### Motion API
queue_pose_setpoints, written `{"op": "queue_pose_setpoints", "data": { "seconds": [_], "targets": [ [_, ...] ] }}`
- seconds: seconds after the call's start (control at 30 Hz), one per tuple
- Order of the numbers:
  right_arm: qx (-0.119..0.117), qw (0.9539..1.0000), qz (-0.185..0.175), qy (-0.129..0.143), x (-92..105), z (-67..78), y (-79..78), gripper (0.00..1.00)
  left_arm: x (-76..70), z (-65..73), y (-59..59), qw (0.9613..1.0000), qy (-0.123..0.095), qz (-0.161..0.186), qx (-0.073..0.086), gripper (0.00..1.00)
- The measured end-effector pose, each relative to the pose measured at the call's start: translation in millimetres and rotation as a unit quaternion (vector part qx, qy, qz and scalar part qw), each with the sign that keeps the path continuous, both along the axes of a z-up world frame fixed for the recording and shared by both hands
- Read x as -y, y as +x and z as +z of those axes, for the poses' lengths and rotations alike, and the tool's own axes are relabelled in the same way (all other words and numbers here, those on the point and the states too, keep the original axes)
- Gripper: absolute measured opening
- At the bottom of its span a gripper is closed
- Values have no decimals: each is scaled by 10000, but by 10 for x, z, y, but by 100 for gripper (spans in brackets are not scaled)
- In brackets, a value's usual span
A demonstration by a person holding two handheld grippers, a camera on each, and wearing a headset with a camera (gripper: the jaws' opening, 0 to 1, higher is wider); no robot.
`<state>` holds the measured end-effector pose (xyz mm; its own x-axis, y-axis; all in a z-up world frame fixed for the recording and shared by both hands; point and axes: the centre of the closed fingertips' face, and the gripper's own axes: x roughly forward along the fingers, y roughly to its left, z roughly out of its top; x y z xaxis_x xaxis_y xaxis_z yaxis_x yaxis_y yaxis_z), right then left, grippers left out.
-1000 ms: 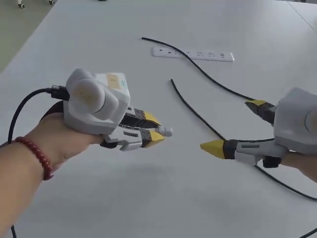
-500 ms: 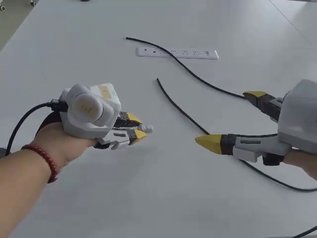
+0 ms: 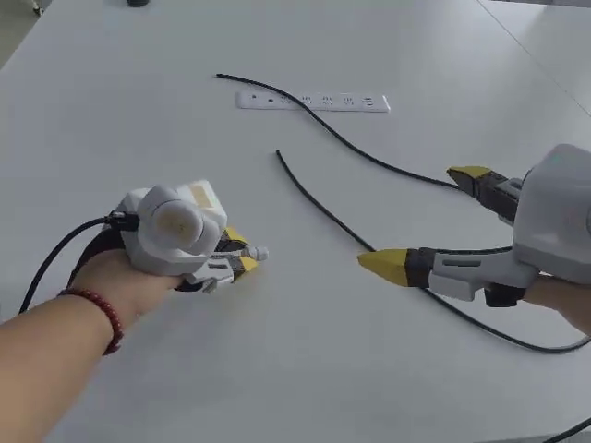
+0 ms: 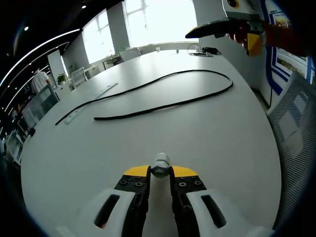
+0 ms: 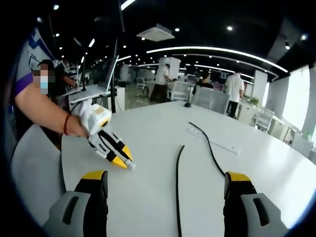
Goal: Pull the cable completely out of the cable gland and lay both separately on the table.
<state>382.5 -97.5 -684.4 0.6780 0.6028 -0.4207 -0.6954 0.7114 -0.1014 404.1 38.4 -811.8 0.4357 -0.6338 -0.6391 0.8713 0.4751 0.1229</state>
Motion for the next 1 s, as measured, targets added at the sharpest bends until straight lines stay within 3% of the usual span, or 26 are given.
{"op": "queue_pose_setpoints", "data": {
  "seconds": [0.2, 0.7, 1.0],
  "targets": [
    [-10, 10000, 10, -35, 0, -6, -8, 100, -28, -50, -32, 9998, 13, 104, -153, 17],
    [-34, 10000, 25, -78, 2, -21, -15, 99, -49, -83, -44, 9993, -114, 273, -235, 21],
    [-83, 9999, 81, -13, -61, -46, -28, 99, -155, 162, -17, 9988, -298, 376, -76, 25]
  ]
}}
